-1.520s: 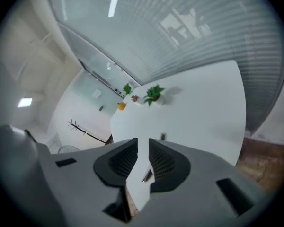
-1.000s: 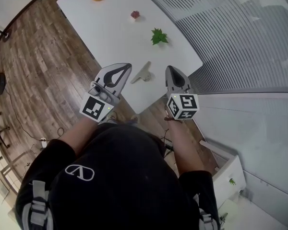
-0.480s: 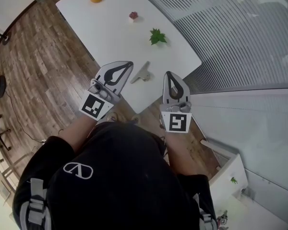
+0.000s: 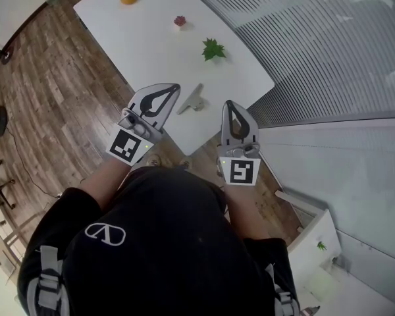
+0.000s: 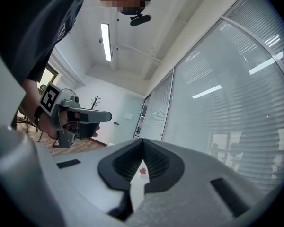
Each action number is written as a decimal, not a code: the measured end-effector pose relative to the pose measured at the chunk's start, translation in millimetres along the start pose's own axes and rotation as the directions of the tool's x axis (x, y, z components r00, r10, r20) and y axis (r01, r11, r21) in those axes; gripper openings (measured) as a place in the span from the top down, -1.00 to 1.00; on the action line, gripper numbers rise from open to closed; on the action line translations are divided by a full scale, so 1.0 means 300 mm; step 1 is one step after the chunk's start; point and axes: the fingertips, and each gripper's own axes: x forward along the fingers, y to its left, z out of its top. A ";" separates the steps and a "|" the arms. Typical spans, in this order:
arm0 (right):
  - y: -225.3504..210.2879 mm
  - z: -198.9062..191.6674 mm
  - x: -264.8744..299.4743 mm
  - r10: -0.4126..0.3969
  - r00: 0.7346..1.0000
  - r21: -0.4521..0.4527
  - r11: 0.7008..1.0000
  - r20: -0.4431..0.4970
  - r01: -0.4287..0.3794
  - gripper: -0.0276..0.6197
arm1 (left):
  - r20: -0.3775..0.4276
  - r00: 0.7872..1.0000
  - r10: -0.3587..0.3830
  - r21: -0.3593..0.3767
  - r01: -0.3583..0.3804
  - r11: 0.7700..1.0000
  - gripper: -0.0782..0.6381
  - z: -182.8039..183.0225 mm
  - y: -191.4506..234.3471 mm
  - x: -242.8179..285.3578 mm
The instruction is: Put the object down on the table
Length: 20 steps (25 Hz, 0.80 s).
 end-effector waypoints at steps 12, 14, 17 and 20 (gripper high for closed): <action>-0.028 -0.048 -0.011 0.007 1.000 0.063 0.998 -0.004 -0.006 0.90 | -0.002 1.000 0.017 -0.014 -0.017 1.000 0.77 -0.012 0.013 -0.006; -0.053 -0.048 -0.021 -0.005 1.000 0.060 0.998 -0.004 0.005 0.90 | -0.001 1.000 0.022 -0.003 -0.022 1.000 0.77 -0.005 0.027 -0.010; -0.077 -0.052 -0.026 -0.021 1.000 0.058 0.998 -0.002 0.021 0.91 | 0.003 1.000 0.027 0.010 -0.027 1.000 0.77 -0.001 0.038 -0.014; -0.075 -0.056 -0.025 -0.026 1.000 0.061 0.998 -0.002 0.026 0.91 | 0.006 1.000 0.027 0.013 -0.027 1.000 0.77 -0.003 0.036 -0.014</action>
